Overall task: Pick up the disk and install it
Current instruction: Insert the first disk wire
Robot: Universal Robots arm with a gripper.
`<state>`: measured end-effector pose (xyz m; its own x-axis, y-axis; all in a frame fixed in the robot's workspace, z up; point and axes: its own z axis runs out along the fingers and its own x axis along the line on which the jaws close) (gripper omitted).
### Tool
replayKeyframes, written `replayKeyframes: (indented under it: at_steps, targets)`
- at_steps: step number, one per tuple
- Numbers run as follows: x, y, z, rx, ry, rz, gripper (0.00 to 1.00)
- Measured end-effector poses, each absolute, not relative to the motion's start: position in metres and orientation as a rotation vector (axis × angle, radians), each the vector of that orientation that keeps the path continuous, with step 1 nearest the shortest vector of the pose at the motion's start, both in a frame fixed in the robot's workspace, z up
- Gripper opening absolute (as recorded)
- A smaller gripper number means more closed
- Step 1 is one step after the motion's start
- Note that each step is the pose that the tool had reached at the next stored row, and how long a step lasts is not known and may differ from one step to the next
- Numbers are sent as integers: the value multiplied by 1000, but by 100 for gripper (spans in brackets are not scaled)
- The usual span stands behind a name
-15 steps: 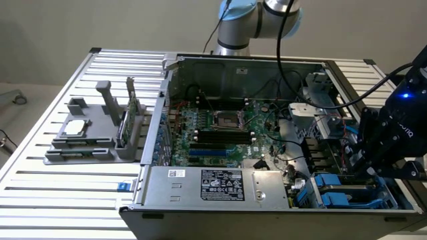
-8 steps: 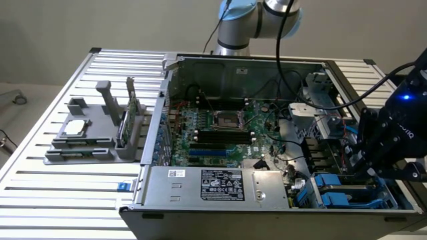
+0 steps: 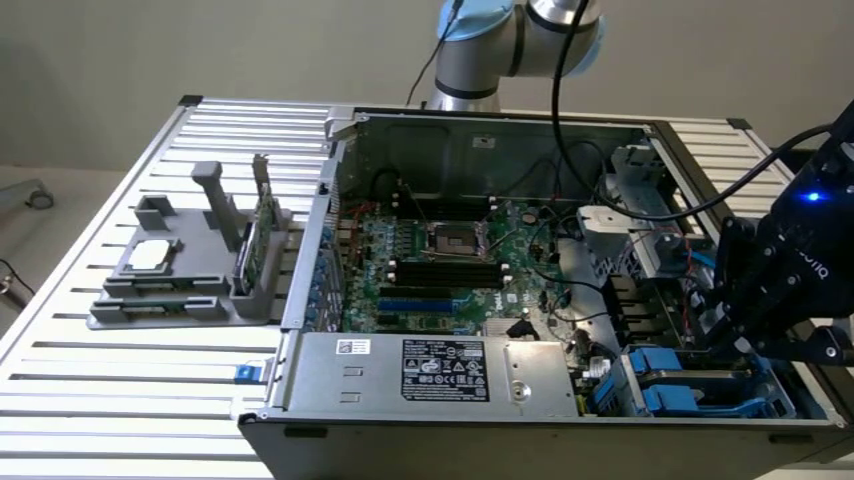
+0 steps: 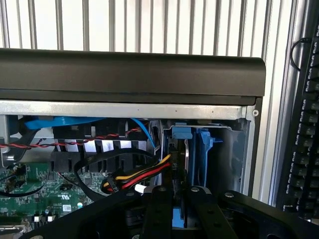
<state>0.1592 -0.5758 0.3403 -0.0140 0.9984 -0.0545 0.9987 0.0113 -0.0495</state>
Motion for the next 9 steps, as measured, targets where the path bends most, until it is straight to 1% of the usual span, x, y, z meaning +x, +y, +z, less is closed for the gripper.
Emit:
replayKeyframes:
  at_steps: [9]
  targets:
    - [159, -576, 340, 2203, 2231, -115, 16]
